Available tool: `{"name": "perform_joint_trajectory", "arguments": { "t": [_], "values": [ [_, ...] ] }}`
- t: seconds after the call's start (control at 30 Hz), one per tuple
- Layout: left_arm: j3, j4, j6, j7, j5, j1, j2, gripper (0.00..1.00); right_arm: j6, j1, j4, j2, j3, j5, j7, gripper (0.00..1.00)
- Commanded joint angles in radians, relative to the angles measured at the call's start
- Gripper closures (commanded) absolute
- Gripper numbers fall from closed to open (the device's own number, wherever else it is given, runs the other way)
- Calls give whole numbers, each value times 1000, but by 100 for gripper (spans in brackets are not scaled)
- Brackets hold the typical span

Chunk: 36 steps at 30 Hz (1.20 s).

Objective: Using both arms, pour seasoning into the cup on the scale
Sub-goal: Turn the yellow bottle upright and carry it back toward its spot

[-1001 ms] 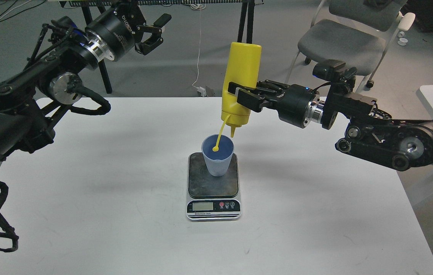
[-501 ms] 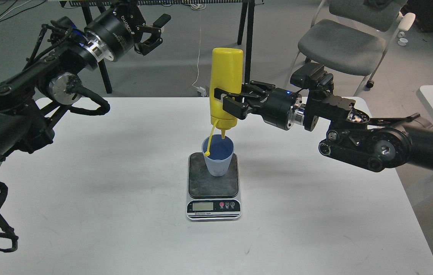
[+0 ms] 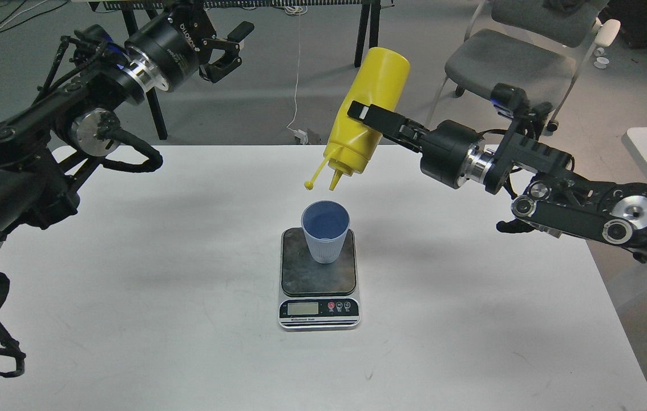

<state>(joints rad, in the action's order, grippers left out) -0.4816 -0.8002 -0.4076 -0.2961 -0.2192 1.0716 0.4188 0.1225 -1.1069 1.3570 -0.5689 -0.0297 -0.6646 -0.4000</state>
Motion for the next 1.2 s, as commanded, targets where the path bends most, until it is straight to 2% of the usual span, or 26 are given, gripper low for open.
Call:
{"name": "perform_joint_trajectory", "arguments": {
  "t": [0.0, 0.1, 0.2, 0.37, 0.63, 0.8, 0.97, 1.17],
  "values": [
    [3, 1, 0, 0, 0, -4, 0, 0, -125, 149, 105, -78, -168, 152, -16, 57],
    [0, 1, 1, 0, 0, -2, -5, 0, -268, 286, 120, -97, -350, 248, -16, 58],
    [-3, -8, 1, 0, 0, -1, -6, 0, -452, 431, 108, -100, -530, 441, -13, 58],
    [0, -8, 0, 0, 0, 4, -2, 0, -601, 599, 99, -101, -677, 684, -34, 57],
    [3, -8, -5, 0, 0, 1, 0, 1, -611, 815, 90, -82, -808, 836, -54, 57],
    [3, -7, -5, 0, 0, 2, -3, 0, -611, 915, 112, -10, -871, 913, -89, 57],
    [3, -7, -5, 0, -2, 2, -5, 1, -611, 979, 129, 96, -914, 916, -89, 56],
    [3, -7, -5, 0, -2, -2, 0, 0, -611, 1055, 119, 158, -966, 913, -89, 55]
  ]
}}
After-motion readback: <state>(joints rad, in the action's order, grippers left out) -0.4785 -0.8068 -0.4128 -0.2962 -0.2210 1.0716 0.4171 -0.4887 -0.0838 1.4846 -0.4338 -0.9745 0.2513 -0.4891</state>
